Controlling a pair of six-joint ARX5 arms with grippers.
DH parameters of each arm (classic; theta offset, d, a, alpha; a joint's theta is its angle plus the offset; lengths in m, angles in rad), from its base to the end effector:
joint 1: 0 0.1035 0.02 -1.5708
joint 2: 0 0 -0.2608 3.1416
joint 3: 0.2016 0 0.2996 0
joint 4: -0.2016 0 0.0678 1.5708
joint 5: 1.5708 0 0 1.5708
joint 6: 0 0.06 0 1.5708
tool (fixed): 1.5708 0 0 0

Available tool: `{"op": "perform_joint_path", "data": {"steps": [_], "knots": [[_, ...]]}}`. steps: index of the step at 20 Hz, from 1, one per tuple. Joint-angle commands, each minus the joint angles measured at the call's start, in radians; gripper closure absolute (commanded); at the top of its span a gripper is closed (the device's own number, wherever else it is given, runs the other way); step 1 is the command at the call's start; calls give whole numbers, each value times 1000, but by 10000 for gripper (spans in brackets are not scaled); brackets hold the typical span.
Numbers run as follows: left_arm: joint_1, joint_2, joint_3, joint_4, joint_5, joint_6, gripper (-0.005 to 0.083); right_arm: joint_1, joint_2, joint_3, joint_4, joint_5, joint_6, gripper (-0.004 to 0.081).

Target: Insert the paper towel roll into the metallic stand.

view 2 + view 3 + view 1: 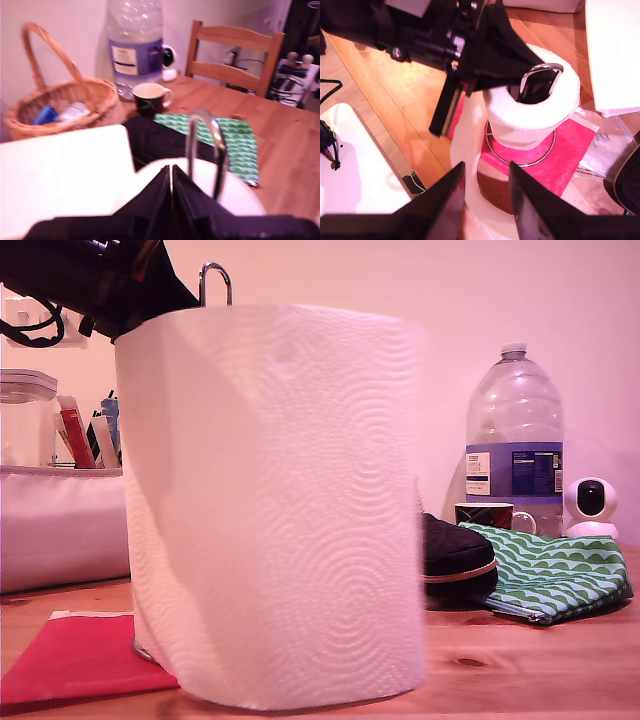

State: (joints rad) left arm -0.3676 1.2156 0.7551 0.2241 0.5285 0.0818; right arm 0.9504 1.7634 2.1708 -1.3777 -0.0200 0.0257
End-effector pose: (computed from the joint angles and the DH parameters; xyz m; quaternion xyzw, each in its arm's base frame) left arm 0.3019 -0.1487 0.2433 0.0271 0.0999 -0.4346 0.8946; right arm 0.2245 0.3163 0.4254 -0.1991 0.4220 0.4072 0.7851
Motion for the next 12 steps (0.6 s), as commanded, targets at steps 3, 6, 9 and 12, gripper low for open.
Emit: {"op": "perform_joint_path", "data": {"steps": [3,6,9,12], "knots": [[38,-115,-7,-2,-32,5,794,3,-23,4,6,6,-14,714],[82,-171,-7,-53,-56,3,794,-10,-49,4,11,40,-55,782],[112,-215,-7,-117,-58,-3,794,-24,-59,4,41,82,-51,782],[112,-246,-7,-150,-58,-3,794,-36,-59,4,108,85,-19,782]]}}
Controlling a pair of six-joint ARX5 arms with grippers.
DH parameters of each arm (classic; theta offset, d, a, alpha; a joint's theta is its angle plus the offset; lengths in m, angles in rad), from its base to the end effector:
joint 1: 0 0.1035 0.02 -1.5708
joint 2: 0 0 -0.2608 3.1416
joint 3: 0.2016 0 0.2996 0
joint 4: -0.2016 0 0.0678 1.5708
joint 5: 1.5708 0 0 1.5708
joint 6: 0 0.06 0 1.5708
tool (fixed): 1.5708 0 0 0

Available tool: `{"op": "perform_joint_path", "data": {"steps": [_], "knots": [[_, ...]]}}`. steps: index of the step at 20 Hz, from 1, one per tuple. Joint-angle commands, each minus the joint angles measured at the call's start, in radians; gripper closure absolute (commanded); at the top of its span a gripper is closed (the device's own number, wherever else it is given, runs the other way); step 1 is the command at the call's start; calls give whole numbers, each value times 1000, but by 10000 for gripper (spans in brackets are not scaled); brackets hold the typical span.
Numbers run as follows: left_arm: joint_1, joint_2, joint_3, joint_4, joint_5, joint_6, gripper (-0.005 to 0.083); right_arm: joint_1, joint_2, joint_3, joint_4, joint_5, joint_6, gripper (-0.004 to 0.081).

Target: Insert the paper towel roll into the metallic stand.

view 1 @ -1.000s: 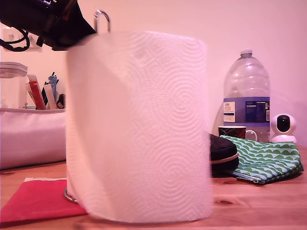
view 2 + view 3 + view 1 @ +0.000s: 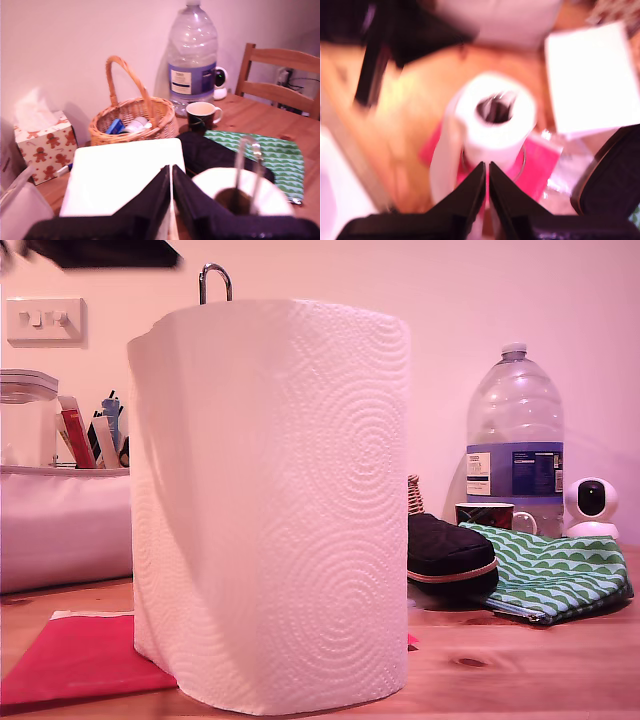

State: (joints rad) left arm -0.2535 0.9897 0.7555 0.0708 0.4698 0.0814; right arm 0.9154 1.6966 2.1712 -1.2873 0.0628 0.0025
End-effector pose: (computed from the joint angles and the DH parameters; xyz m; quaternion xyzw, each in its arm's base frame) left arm 0.2797 -0.1005 0.2920 0.0291 0.0667 -0.3556 0.9318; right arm 0.2310 0.2944 0.4570 -0.1847 0.3494 0.3794 0.8366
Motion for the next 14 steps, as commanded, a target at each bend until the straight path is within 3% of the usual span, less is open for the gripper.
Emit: {"op": "perform_joint_path", "data": {"steps": [1,4,10,14], "knots": [[-2,-23,-7,-9,0,-2,794,-2,8,4,40,13,-4,782],[2,-22,-7,-65,-7,14,794,-6,7,4,77,125,-14,782],[40,-21,-8,-94,-6,51,794,-29,2,-39,85,158,-33,782],[63,-21,-8,-95,24,50,794,-28,-66,-221,218,171,-30,782]]}}
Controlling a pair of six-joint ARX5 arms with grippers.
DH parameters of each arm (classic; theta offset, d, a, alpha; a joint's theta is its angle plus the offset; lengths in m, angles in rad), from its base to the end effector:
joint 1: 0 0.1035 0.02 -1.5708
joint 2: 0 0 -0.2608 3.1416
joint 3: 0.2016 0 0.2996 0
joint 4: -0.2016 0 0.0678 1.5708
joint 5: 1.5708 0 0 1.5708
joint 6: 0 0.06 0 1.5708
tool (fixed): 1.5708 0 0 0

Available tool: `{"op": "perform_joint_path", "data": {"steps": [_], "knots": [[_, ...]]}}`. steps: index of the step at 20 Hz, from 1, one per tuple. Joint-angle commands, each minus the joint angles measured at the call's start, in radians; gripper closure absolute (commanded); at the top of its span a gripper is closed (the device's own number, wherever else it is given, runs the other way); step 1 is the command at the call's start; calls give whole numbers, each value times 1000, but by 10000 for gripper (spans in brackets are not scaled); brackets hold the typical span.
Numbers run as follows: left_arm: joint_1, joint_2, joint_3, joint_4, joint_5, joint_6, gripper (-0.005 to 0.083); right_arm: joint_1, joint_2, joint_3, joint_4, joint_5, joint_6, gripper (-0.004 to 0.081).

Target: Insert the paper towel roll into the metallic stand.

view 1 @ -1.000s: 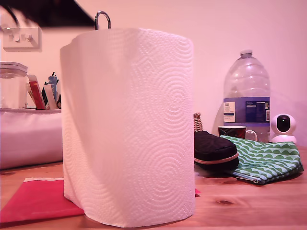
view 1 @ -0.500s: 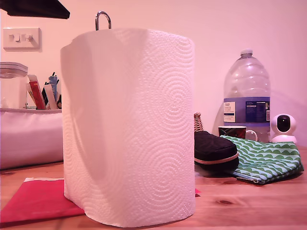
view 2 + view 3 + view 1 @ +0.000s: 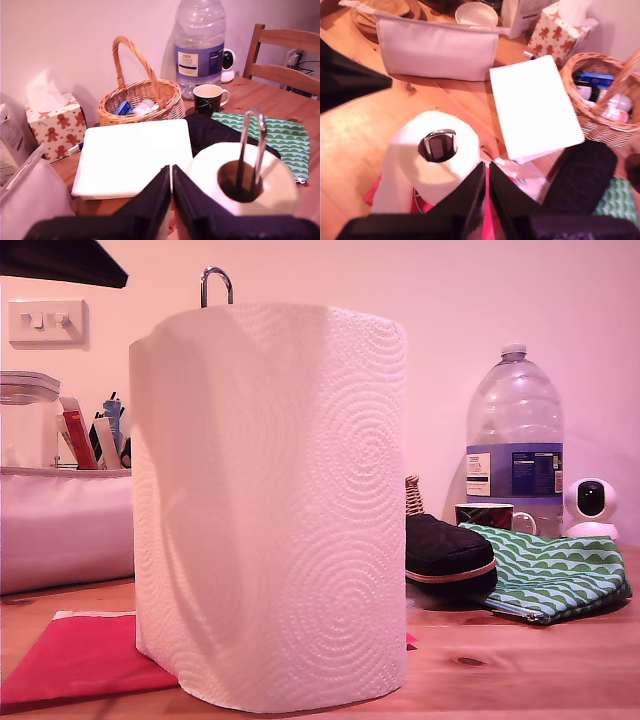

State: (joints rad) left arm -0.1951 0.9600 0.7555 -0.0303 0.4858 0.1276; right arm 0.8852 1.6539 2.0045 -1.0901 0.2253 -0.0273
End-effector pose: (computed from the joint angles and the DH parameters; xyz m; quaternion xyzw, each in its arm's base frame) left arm 0.2767 -0.0832 0.2882 0.0428 0.0945 -0.3383 0.9353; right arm 0.2573 0.2934 0.4355 -0.2025 0.3029 0.3063 0.8794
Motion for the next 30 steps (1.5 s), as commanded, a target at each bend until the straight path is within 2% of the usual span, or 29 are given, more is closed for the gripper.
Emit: {"op": "perform_joint_path", "data": {"steps": [1,5,8,11,16,20,24,28,30], "knots": [[5,8,-8,5,12,4,794,3,-50,-115,60,23,1,782],[8,8,-22,1,41,4,794,2,-218,-376,232,49,-6,782],[21,7,-37,0,69,0,794,-26,-351,-537,356,74,-34,782],[33,0,-38,3,68,-16,794,-106,-468,-667,452,77,-37,782],[56,-16,-50,9,68,-18,794,-294,-625,-832,572,58,-53,782],[87,-78,-129,74,71,-79,794,-390,-742,-957,631,-64,-76,782],[87,-201,-255,135,71,-158,794,-395,-839,-1116,702,-96,-44,782],[87,-364,-368,131,49,-229,794,-394,-929,-1287,776,-95,-40,782],[79,-455,-411,101,27,-253,794,-394,-990,-1342,805,-95,-31,782]]}}
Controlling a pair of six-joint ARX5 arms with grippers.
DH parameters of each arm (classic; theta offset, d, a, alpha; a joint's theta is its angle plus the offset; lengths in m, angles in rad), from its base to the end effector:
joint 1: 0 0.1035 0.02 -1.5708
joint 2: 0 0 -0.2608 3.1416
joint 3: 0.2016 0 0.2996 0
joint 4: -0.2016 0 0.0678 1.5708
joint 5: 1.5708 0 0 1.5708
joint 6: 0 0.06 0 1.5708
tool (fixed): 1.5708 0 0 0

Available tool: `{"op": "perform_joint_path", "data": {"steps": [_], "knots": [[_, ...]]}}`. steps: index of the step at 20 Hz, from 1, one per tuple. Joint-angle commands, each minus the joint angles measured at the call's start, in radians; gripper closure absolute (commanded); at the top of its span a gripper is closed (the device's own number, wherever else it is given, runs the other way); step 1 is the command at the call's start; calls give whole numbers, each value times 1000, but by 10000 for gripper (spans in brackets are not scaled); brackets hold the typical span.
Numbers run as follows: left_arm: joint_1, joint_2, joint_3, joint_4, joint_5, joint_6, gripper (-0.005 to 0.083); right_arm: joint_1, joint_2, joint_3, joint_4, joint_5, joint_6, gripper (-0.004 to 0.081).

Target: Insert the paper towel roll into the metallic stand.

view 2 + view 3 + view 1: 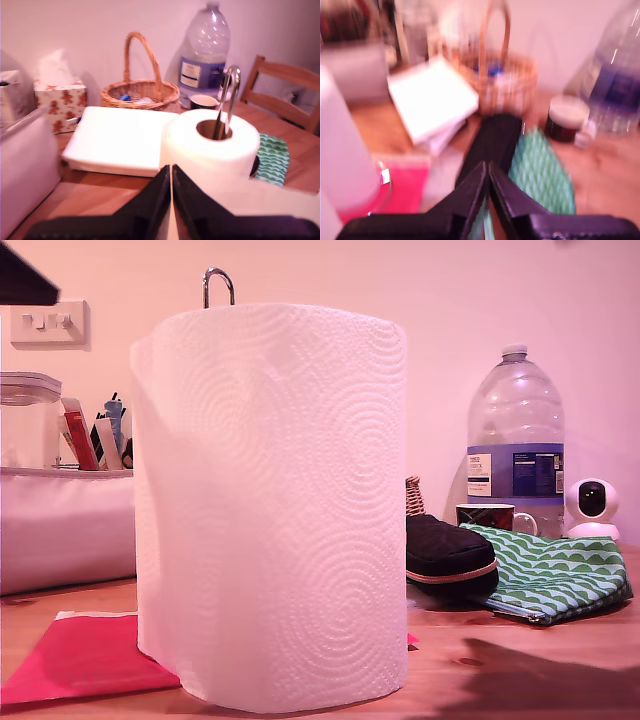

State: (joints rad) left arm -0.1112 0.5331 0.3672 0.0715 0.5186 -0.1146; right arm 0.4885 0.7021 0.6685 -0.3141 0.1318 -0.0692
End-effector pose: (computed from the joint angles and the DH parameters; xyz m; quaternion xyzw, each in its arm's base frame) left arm 0.2096 -0.0533 0.2354 -0.0639 0.0638 -0.3062 0.9477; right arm 0.2120 0.1038 0.2787 -0.0863 0.1586 0.1803 0.9669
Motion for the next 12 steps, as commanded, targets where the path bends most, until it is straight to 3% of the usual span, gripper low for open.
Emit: {"op": "perform_joint_path", "data": {"steps": [1,7,12], "knots": [[-14,-71,-33,-45,-12,-10,794,3,-66,-21,35,-1,20,782],[-77,-182,-35,-137,-30,-22,794,11,-212,-36,30,-51,23,782],[-83,-193,-34,-251,-29,-35,793,10,-239,-36,-43,-47,23,782]]}}
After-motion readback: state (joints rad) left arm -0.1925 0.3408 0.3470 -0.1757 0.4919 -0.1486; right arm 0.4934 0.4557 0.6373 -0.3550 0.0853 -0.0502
